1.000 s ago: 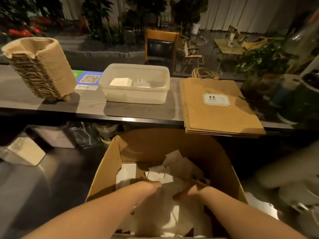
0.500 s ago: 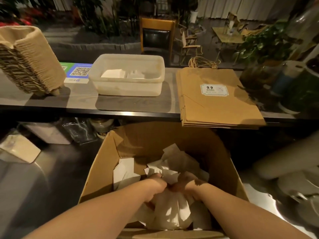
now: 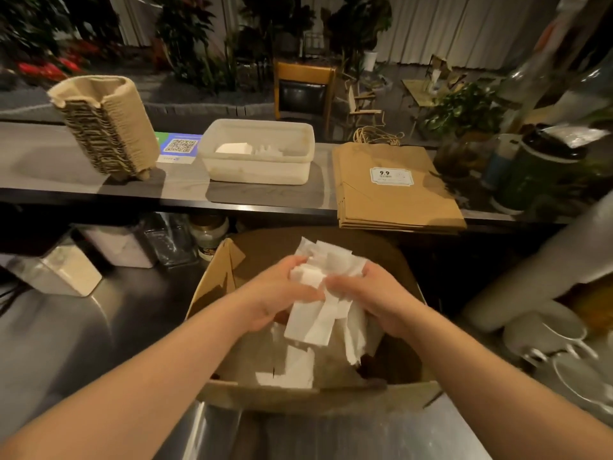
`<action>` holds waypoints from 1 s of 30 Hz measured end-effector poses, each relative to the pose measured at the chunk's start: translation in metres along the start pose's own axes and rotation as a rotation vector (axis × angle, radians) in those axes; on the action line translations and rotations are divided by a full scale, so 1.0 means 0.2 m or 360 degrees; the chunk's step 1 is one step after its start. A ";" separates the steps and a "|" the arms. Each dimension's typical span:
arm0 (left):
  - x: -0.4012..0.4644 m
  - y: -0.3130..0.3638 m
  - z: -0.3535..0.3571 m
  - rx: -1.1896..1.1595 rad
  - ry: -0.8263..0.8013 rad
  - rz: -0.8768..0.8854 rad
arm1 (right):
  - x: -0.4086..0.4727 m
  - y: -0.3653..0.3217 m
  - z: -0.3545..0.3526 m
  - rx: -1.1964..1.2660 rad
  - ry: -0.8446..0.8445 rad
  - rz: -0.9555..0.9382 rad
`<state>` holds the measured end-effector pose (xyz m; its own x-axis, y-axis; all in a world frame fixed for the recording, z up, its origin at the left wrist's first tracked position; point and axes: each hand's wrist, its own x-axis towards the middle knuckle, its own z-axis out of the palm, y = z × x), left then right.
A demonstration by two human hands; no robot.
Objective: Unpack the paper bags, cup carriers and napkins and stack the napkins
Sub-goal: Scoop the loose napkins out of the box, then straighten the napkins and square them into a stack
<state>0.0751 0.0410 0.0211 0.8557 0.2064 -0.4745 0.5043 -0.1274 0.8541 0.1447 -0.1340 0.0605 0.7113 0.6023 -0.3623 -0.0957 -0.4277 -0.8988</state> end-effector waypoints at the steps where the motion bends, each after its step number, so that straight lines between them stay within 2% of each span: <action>1: -0.08 0.03 -0.01 -0.0047 -0.0006 0.0048 | -0.04 -0.02 0.00 -0.0031 0.0024 -0.0036; 5: -0.39 0.10 0.01 -0.0127 -0.0052 0.0184 | -0.25 -0.07 -0.01 -0.0052 -0.0051 -0.0200; 9: -0.64 0.01 0.08 -0.0117 -0.0163 0.0193 | -0.48 -0.02 0.00 -0.0122 -0.0308 -0.0234; 17: -0.79 -0.46 0.32 0.0033 -0.0469 -0.0129 | -0.63 0.38 0.04 -0.0766 -0.0799 -0.0181; 21: -0.70 -0.64 0.44 0.0121 -0.0473 -0.0283 | -0.56 0.62 0.11 -0.1197 -0.0743 -0.0045; 27: -0.59 -0.70 0.52 0.0219 -0.0282 -0.0491 | -0.46 0.81 0.17 -0.1274 -0.0528 0.0204; 30: -0.57 -0.68 0.49 0.0516 -0.0304 -0.0526 | -0.46 0.85 0.13 -0.1357 -0.0533 0.0194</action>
<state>-0.0803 -0.0593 -0.0621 0.6348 0.1090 -0.7650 0.7361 -0.3863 0.5558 0.0440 -0.2441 -0.0656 0.4790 0.6269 -0.6145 0.4828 -0.7728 -0.4120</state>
